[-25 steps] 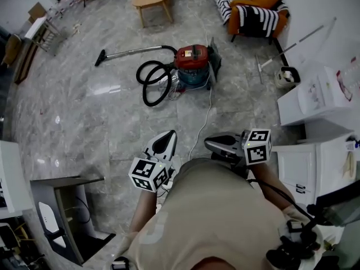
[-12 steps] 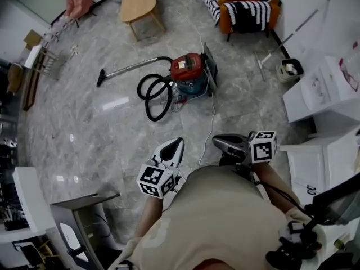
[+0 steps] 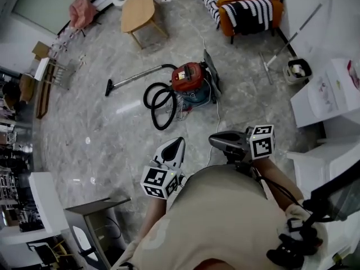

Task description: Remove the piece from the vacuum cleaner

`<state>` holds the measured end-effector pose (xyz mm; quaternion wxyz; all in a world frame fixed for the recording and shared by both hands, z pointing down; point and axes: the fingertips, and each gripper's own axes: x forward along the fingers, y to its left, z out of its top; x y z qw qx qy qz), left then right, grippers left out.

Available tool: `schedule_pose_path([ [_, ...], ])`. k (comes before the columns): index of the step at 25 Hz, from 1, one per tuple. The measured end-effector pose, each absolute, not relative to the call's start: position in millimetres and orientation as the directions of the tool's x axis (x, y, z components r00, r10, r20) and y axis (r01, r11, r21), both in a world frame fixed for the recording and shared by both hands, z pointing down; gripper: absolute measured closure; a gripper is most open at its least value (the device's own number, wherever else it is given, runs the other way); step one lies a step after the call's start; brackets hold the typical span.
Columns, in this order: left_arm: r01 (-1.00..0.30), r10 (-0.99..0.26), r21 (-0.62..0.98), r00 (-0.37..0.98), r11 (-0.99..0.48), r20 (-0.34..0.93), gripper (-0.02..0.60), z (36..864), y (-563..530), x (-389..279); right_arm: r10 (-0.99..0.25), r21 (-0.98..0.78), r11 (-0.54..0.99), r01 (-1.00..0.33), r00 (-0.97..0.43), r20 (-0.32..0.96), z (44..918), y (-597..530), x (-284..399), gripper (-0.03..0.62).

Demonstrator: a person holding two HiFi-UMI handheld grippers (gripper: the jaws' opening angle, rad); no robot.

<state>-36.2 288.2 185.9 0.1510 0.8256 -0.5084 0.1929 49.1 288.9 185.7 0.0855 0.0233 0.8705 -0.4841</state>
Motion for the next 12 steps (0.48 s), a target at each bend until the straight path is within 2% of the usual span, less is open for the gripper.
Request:
schedule_pose_path([
  [4, -0.877, -0.739, 0.102, 0.453, -0.469, 0.499, 0.578, 192, 273, -7, -0.007, -0.832, 0.535, 0.148, -0.984, -0.179, 189, 272, 60, 0.592],
  [12, -0.874, -0.726, 0.057, 0.436, -0.482, 0.532, 0.578, 194, 251, 6, 0.002, -0.837, 0.52, 0.173, -0.98, -0.201, 190, 250, 72, 0.592],
])
